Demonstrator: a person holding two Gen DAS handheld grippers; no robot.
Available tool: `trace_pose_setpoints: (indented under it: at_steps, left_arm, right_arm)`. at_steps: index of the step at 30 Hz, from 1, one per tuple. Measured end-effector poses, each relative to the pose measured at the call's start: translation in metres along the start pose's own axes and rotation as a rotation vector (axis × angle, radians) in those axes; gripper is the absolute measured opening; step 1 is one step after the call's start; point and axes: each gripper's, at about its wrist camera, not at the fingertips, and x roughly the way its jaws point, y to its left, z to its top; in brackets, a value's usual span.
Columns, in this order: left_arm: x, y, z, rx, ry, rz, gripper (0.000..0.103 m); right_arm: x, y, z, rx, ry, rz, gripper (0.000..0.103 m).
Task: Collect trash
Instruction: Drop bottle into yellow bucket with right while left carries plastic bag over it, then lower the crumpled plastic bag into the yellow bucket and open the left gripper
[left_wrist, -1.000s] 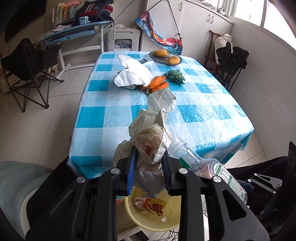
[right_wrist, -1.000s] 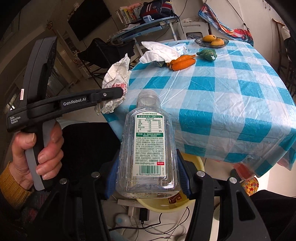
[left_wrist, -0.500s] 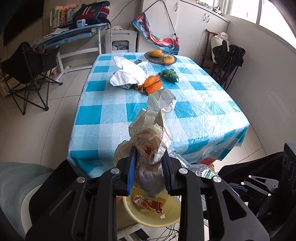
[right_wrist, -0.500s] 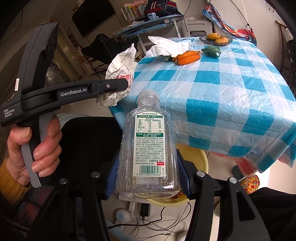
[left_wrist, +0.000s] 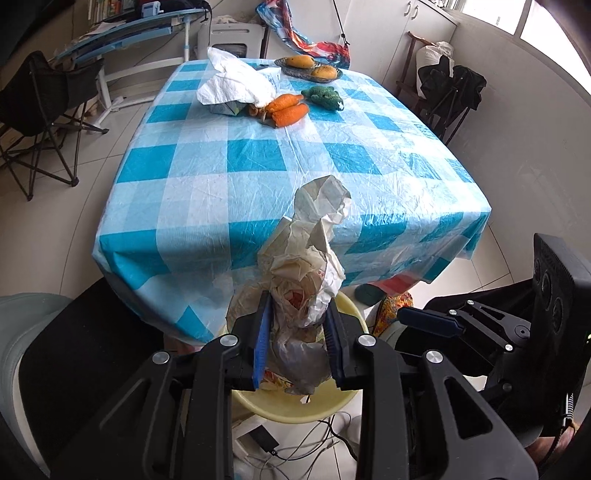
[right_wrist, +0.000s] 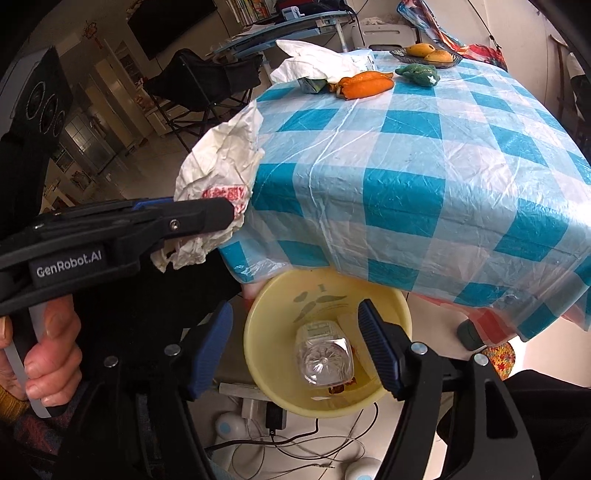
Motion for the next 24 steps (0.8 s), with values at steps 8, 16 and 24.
trace_pose_setpoints:
  at_steps: [8,16,24]
  left_arm:
    - [0.006,0.004,-0.006,-0.019,0.044,-0.002,0.036]
    - [-0.008,0.010,-0.006,-0.036,0.017,0.022,0.049]
    - [-0.023,0.011,-0.010,-0.041,-0.019,0.044,0.059]
  right_arm:
    - [-0.012,-0.014,0.002,0.046,-0.056,-0.072,0.078]
    - [-0.028,-0.020,0.003,0.074,-0.137,-0.133,0.085]
    - [-0.038,-0.014,0.003,0.045,-0.189,-0.179,0.089]
